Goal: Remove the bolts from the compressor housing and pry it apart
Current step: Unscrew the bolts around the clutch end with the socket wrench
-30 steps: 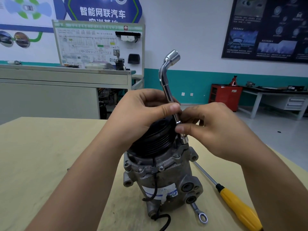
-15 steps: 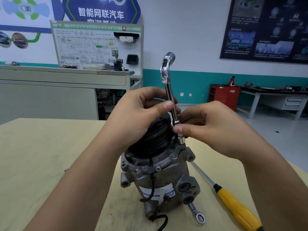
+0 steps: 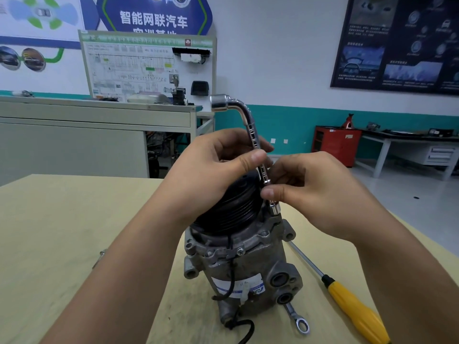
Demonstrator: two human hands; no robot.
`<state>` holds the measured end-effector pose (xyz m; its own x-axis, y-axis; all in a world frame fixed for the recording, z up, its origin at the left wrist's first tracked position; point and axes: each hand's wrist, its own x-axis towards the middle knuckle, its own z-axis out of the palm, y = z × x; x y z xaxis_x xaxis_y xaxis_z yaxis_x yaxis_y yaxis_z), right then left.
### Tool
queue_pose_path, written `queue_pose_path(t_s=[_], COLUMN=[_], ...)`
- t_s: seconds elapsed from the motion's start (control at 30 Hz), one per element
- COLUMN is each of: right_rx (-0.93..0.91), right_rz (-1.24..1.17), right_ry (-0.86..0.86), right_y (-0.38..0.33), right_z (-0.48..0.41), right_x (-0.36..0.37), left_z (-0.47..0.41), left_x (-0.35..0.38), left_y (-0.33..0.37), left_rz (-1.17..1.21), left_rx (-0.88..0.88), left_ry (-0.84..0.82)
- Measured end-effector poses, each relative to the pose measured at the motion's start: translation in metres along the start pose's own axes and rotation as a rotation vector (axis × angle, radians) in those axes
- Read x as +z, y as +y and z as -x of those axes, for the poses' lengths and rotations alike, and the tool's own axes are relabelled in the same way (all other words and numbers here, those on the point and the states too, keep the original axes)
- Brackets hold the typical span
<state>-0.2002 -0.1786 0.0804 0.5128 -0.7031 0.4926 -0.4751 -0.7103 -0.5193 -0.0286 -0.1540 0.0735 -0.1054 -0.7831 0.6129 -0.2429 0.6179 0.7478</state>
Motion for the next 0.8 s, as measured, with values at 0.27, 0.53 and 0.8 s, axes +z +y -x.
queue_pose_path(t_s=[0.27, 0.53, 0.8], right_rx=[-0.03, -0.014, -0.007], right_rz=[0.058, -0.026, -0.002], right_ry=[-0.026, 0.062, 0.058], right_y=[0.0016, -0.0008, 0.0007], right_z=[0.0002, 0.0006, -0.0007], right_x=[-0.0043, -0.0042, -0.0002], left_z=[-0.0014, -0.0009, -0.0012], left_x=[0.0028, 0.0026, 0.0034], left_y=[-0.0005, 0.001, -0.0002], left_rz=[0.018, -0.052, -0.022], left_rx=[0.003, -0.019, -0.021], left_ry=[-0.003, 0.072, 0.116])
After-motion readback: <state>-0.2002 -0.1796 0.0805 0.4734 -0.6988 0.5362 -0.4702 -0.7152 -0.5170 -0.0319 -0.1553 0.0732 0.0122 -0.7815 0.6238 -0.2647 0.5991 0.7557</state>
